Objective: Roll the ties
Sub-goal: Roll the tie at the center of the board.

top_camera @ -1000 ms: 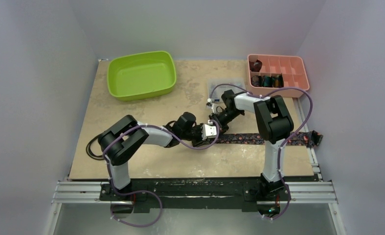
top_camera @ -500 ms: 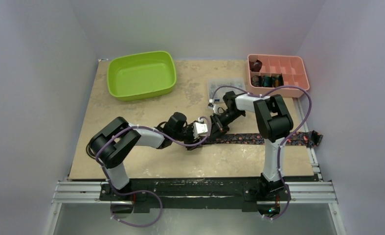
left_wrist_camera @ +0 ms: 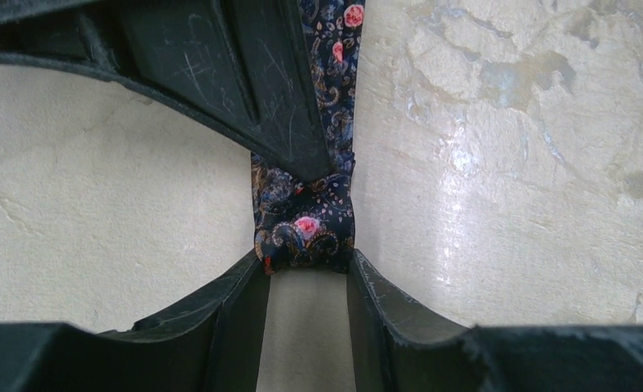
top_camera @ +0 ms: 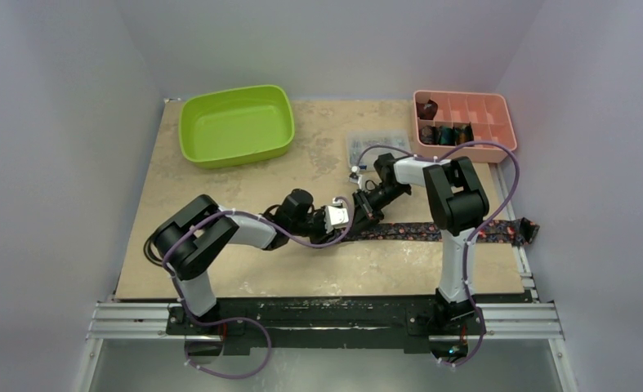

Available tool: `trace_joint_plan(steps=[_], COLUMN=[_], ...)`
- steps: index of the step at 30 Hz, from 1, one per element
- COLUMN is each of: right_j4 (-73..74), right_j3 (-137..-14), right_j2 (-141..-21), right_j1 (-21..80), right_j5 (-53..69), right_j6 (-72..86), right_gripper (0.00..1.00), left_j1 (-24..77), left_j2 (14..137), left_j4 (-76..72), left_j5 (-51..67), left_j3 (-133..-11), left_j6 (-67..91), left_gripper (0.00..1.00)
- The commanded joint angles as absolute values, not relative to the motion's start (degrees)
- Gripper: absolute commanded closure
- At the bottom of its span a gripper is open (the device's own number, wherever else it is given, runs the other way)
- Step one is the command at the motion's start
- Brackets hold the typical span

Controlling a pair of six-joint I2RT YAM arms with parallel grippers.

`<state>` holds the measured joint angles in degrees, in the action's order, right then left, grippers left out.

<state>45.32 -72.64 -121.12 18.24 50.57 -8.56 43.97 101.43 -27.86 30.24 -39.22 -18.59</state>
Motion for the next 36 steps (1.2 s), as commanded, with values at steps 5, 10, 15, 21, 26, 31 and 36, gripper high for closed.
trace_joint_plan(steps=[5,10,15,21,26,31,36], right_j4=[40.0,39.6,39.2,38.2,39.5,42.3,47.9], right_j3=[-71.0,-70.7,-70.6,-70.1,-71.2,-74.2,-77.5], right_j2=[-125.2,-124.7,-124.1,-123.5,-122.3,-118.5,-117.5], right_j1=[18.1,18.1,18.1,18.1,18.1,18.0,16.6], right_j5=[35.0,36.0,37.3,38.8,41.6,44.6,45.8], right_j6=[-11.9,-11.8,-11.7,-11.0,-11.1,-10.8,-12.6], right_gripper=[1.0,1.0,1.0,1.0,1.0,0.85,0.8], left_j1=[47.4,47.7,47.7,47.7,47.6,47.6,47.4], left_j2=[103.2,107.6,110.7,112.6,111.8,110.0,110.0], left_j4=[-30.1,-30.5,-31.2,-29.7,-21.8,-11.2,-3.2], left_j5=[31.5,30.5,29.5,26.6,21.9,19.3,18.4], left_j3=[-46.5,-49.2,-47.2,-44.8,-45.7,-47.8,-49.7], left_j6=[-13.7,-12.2,-13.0,-14.9,-18.3,-21.3,-24.4], left_gripper=[0.64,0.62,0.6,0.61,0.71,0.75,0.76])
